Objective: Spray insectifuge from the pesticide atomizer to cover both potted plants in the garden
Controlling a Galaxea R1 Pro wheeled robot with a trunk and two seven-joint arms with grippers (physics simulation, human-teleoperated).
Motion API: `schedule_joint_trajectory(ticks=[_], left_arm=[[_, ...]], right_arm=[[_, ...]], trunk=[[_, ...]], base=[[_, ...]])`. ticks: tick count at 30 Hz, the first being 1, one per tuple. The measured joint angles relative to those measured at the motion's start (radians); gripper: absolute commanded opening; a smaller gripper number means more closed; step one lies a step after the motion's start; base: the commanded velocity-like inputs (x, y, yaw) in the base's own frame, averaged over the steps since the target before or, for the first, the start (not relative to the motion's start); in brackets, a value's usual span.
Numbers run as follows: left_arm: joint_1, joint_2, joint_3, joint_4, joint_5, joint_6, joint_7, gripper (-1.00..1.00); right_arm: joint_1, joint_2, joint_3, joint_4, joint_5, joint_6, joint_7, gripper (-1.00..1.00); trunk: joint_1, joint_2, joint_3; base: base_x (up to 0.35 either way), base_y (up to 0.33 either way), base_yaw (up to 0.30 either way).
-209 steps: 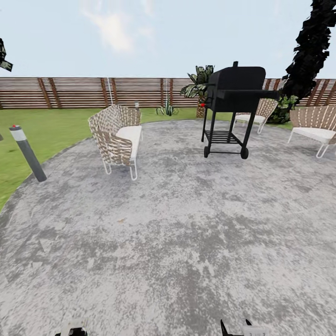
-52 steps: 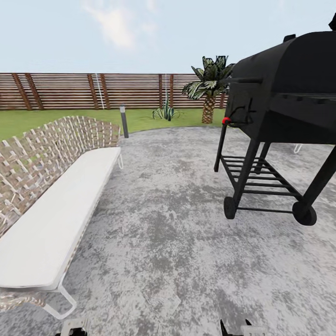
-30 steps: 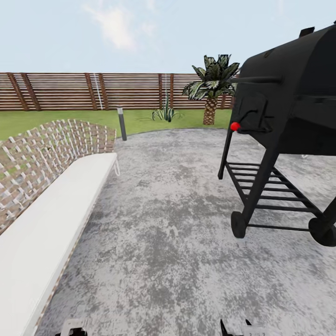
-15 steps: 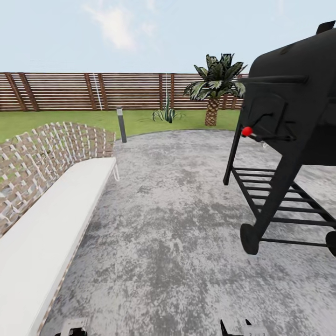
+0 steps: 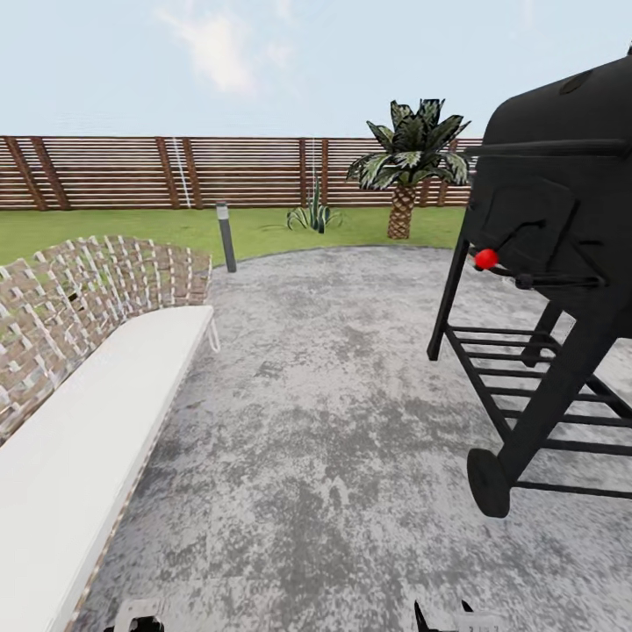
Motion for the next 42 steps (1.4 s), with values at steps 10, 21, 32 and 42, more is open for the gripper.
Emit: schedule_joint_trajectory(ticks=[10,21,32,42], left_arm=[[0.0,0.0,0.0,0.0,0.0,0.0,0.0,-1.0],[0.0,0.0,0.0,0.0,0.0,0.0,0.0,-1.0],[0.0,0.0,0.0,0.0,0.0,0.0,0.0,-1.0],[0.0,0.0,0.0,0.0,0.0,0.0,0.0,-1.0]], right_arm=[[0.0,0.0,0.0,0.0,0.0,0.0,0.0,1.0],[0.0,0.0,0.0,0.0,0.0,0.0,0.0,1.0],[0.0,0.0,0.0,0.0,0.0,0.0,0.0,1.0],[0.0,0.0,0.0,0.0,0.0,0.0,0.0,1.0]], trunk=[[0.0,0.0,0.0],[0.0,0.0,0.0],[0.0,0.0,0.0],[0.0,0.0,0.0]], base=[[0.34,0.0,0.0],[0.339,0.0,0.0],[0.339,0.02,0.0],[0.339,0.101,0.0]])
